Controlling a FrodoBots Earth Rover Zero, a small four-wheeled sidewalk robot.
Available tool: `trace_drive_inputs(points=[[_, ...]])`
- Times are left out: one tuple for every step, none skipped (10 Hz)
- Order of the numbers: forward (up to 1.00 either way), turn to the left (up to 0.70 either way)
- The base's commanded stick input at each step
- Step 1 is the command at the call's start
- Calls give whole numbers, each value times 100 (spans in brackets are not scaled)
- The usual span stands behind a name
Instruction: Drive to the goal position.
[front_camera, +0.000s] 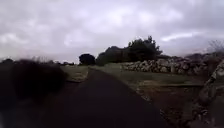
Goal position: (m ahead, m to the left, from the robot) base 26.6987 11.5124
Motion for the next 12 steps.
trace_drive_inputs(points=[[0, 0], [0, 0], [0, 0], [0, 0], [0, 50], [0, 50], [50, 25], [50, 25], [50, 25], [50, 25], [50, 25], [50, 25]])
